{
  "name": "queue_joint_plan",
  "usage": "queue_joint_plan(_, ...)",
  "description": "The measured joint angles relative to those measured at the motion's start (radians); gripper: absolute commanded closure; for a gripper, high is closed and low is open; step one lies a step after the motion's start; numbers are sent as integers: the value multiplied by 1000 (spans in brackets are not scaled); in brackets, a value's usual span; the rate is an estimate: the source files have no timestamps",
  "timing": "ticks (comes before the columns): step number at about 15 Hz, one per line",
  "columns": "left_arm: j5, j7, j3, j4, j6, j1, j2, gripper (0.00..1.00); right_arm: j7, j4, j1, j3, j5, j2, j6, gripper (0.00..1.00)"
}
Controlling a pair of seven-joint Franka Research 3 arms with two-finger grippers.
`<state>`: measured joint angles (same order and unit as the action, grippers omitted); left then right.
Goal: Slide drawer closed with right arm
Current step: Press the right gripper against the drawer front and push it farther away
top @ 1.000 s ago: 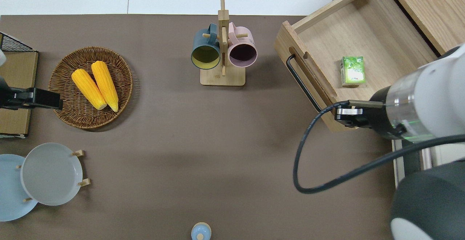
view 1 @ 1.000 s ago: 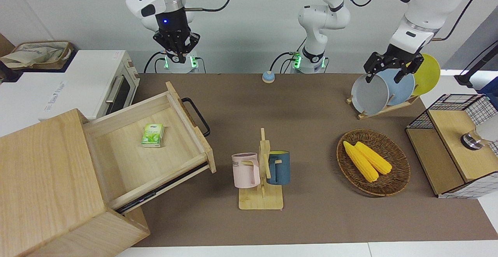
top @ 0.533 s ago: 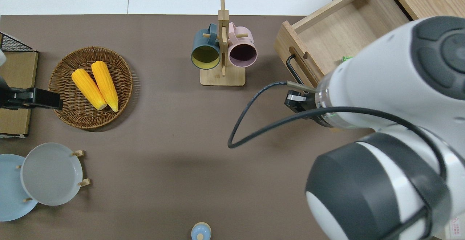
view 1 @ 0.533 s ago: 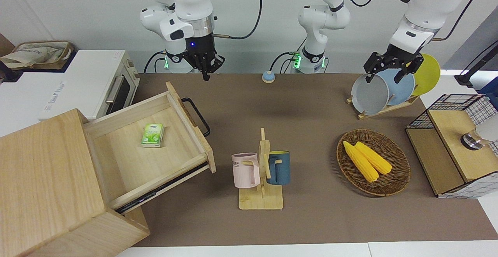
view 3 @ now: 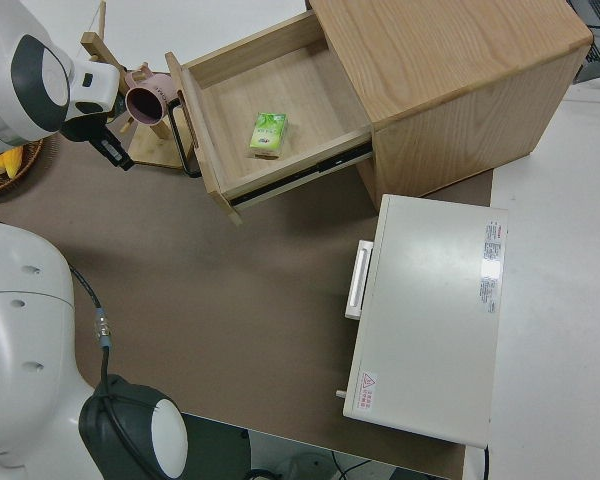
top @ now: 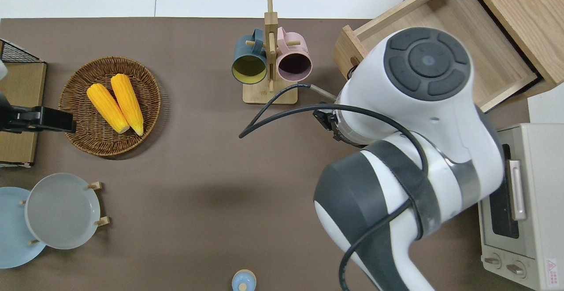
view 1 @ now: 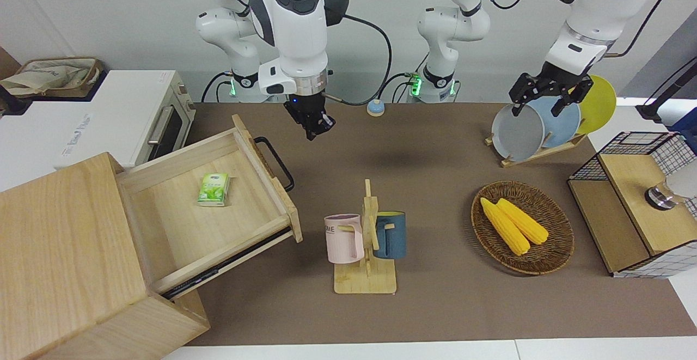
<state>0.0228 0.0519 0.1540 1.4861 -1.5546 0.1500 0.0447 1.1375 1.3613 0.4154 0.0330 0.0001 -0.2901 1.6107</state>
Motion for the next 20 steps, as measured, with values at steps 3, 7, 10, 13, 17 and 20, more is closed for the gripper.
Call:
queue_joint_plan(3,0,0,0,0,0,0,0,2,79,0,-1,-9,0,-21,17,1000)
queue_joint_plan(7,0,0,0,0,0,0,0,5,173,0,-6,-28,38,-50,61,1000)
queue_joint_plan(10,0,0,0,0,0,0,0,5,208,0,-7,-33,46,-63,73,1000)
queue_joint_plan(13,0,0,0,0,0,0,0,5,213,0,-7,-38,54,-72,77,1000)
queue_joint_plan(17,0,0,0,0,0,0,0,2,213,0,-9,-59,54,-89,78,1000)
queue_joint_plan(20,0,0,0,0,0,0,0,5,211,0,-21,-62,54,-98,82,1000)
